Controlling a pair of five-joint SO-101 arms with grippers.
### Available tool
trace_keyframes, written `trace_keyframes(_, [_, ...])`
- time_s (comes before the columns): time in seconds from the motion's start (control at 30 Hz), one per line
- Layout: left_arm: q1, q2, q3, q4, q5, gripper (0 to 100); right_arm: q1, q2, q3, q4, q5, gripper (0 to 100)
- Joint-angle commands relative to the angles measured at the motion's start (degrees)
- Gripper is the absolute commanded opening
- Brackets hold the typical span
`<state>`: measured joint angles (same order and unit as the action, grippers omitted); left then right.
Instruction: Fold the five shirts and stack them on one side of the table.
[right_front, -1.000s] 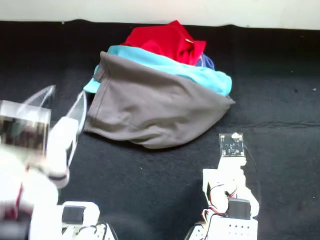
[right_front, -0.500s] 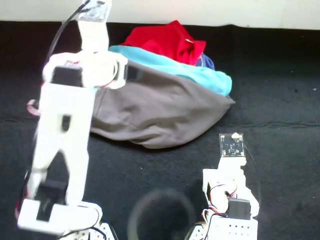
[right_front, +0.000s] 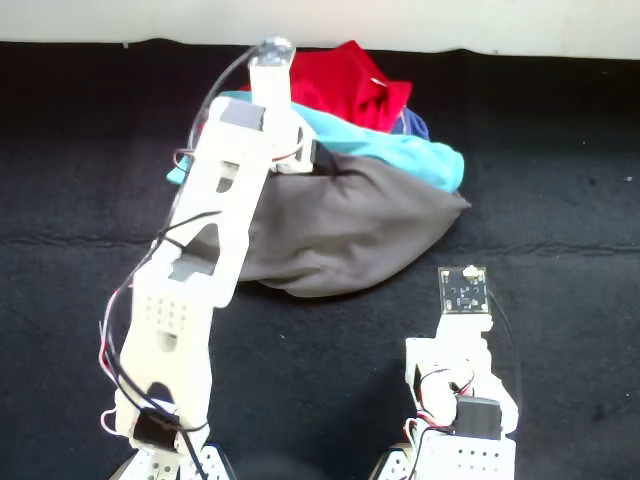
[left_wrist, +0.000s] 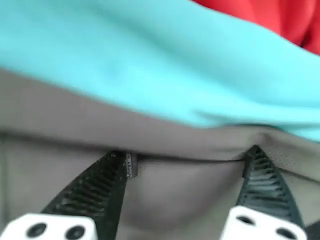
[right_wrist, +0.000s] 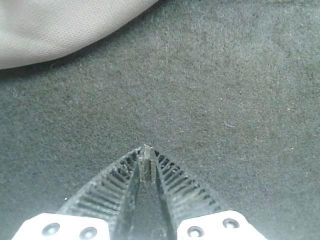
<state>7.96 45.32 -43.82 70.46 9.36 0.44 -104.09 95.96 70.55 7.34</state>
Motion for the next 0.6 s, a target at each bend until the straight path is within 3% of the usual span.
trace_keyframes(0.0, [-1.0,7.0,-5.7,0.4,-0.5,31,-0.5,-0.8,7.7,0.8,-0.2,0.7])
trace_keyframes(0.07, [-2.9,10.2,-8.2,1.9,-4.7,22,-0.5,-0.8,7.7,0.8,-0.2,0.7])
trace_keyframes(0.17, [-5.8,12.7,-12.5,5.6,-11.6,0,-0.5,-0.8,7.7,0.8,-0.2,0.7])
trace_keyframes(0.23, [-8.6,13.2,-15.5,10.1,-11.7,4,-0.5,-0.8,7.7,0.8,-0.2,0.7])
trace_keyframes(0.3, [-12.0,13.3,-18.9,14.0,-11.8,0,-0.5,-0.8,7.7,0.8,-0.2,0.7])
trace_keyframes(0.57, [-30.2,13.2,-42.6,30.6,-12.0,1,-0.5,-0.8,7.7,0.8,-0.2,0.7])
